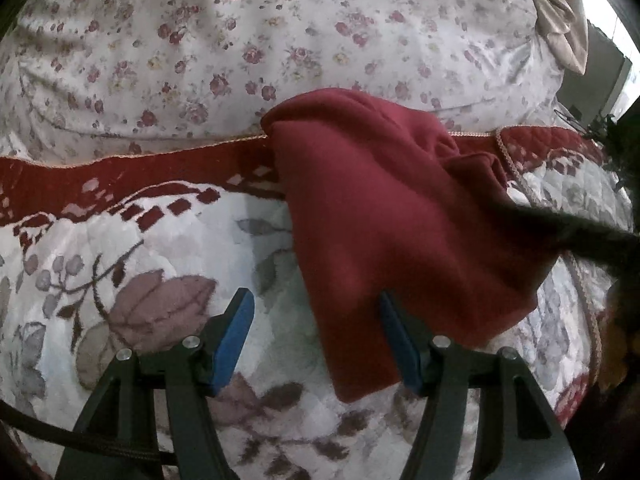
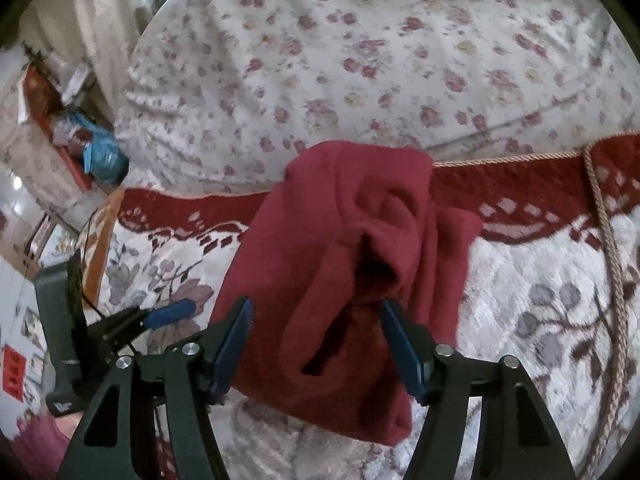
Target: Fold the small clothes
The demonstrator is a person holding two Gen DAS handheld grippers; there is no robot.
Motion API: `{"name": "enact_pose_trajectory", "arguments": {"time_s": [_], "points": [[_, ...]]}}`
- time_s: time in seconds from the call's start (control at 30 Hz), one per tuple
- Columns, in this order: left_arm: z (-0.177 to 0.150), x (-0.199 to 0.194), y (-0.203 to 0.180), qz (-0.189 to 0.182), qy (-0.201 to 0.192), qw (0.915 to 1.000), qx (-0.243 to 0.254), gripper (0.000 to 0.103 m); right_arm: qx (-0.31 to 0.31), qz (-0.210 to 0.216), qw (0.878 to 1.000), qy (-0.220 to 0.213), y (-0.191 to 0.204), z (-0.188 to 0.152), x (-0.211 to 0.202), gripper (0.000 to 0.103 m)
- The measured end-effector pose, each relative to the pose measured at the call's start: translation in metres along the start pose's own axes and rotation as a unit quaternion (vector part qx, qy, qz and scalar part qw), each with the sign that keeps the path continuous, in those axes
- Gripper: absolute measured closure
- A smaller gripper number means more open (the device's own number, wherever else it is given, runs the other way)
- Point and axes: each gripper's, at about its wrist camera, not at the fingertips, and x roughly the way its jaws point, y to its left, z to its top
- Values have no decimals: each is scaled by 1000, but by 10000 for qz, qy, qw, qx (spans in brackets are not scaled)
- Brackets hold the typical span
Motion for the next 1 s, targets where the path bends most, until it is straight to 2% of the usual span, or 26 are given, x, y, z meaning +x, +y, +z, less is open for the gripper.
{"name": "enact_pose_trajectory", "arguments": {"time_s": [0.03, 0.07, 0.1, 0.2, 0.3, 0.4, 0.5, 0.57, 0.63, 0.67, 0.7, 0.8, 0.83, 0.97, 1.0], "points": [[1, 0, 0, -20, 1, 10000, 0, 39, -175, -71, 9996, 190, 4, -1, 11, 71], [1, -1, 1, -27, -9, 10000, 23, 39, -290, -169, 9988, 364, 5, -3, 20, 89], [0, -4, 2, -31, -30, 10000, 48, 39, -330, -267, 9980, 476, 5, -6, 26, 95], [0, -15, 5, -56, -126, 9999, 30, 39, -519, -167, 9973, 495, 7, -21, 12, 96], [4, -14, 6, -105, -182, 9998, -69, 38, -371, -42, 9981, 488, -1, -39, -5, 96], [6, -1, 2, -41, -68, 10000, -49, 38, -237, -87, 9978, 614, -11, -56, 6, 96], [2, 5, 2, 54, -45, 10000, -22, 38, 97, 138, 9987, 475, -21, -53, -2, 93], [2, 5, 4, 109, -57, 9999, -14, 36, 266, 197, 9987, 388, -25, -46, -16, 82], [3, 8, 5, 64, -22, 9999, -74, 36, 224, 50, 9997, 125, -24, -37, -37, 61], [3, 8, 5, 58, -15, 10000, -70, 36, 196, -92, 9997, -58, -22, -29, -46, 57], [3, 9, 3, 76, -17, 10000, -31, 36, 176, -233, 9993, -251, -20, -21, -53, 48], [2, 10, 0, 142, -59, 9999, 70, 36, 241, -571, 9968, -511, -20, 12, -48, 22], [2, 10, -1, 158, -76, 9998, 93, 36, 283, -663, 9965, -419, -23, 26, -34, 19], [2, 10, -1, 166, -90, 9997, 136, 34, 792, -810, 9936, 57, -53, 64, 32, 20], [2, 10, 0, 167, -92, 9997, 140, 34, 975, -834, 9916, 173, -63, 68, 48, 32]]}}
